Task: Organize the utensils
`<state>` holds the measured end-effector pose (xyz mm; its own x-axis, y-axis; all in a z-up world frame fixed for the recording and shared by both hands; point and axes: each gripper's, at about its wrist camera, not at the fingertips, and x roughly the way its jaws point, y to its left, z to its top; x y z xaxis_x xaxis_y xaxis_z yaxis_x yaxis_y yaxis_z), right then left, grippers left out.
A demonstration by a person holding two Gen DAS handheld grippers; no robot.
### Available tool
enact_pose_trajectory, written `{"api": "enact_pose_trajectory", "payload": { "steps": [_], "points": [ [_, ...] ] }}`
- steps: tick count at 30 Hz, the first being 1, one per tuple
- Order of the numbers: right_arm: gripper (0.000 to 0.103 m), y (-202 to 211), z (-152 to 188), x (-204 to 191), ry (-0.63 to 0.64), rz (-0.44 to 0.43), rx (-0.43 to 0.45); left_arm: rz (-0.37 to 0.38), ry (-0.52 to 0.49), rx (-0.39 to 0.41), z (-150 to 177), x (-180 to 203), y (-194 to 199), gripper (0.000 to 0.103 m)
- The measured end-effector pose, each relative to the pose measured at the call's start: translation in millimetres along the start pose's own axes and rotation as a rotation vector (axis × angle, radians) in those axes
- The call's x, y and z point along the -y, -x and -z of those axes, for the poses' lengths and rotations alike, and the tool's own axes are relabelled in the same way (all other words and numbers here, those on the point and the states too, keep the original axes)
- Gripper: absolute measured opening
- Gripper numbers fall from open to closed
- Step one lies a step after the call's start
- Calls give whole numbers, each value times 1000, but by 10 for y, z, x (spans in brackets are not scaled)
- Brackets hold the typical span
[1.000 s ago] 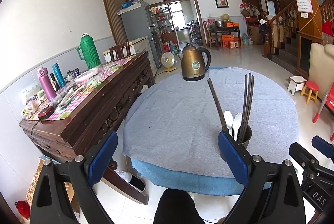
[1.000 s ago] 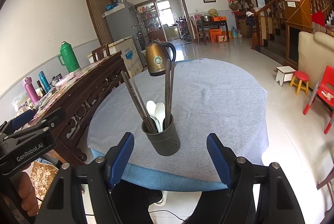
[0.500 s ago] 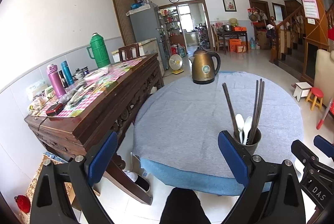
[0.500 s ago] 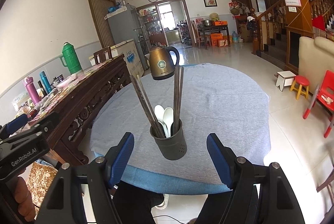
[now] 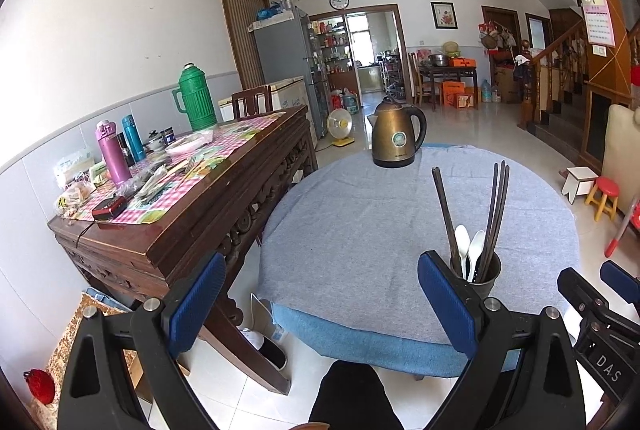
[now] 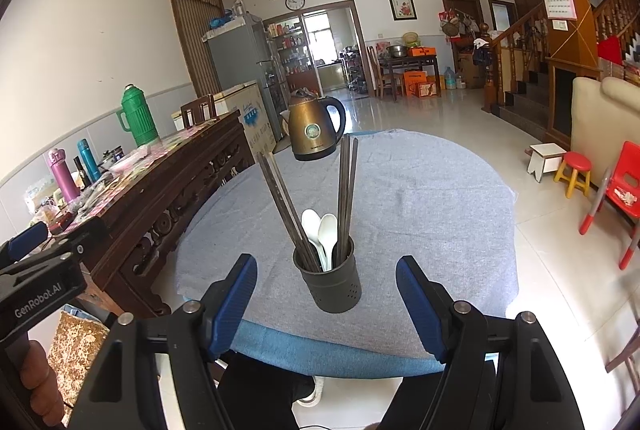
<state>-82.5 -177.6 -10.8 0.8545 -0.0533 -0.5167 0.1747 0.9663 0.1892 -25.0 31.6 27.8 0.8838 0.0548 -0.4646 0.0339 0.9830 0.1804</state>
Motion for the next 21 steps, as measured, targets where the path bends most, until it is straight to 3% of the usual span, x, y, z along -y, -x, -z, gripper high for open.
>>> {"api": "enact_pose_trajectory", "payload": {
  "steps": [21],
  "points": [
    [76,25,-2,-53,28,41,34,39,25,-22,58,-19,-70,97]
  ]
}}
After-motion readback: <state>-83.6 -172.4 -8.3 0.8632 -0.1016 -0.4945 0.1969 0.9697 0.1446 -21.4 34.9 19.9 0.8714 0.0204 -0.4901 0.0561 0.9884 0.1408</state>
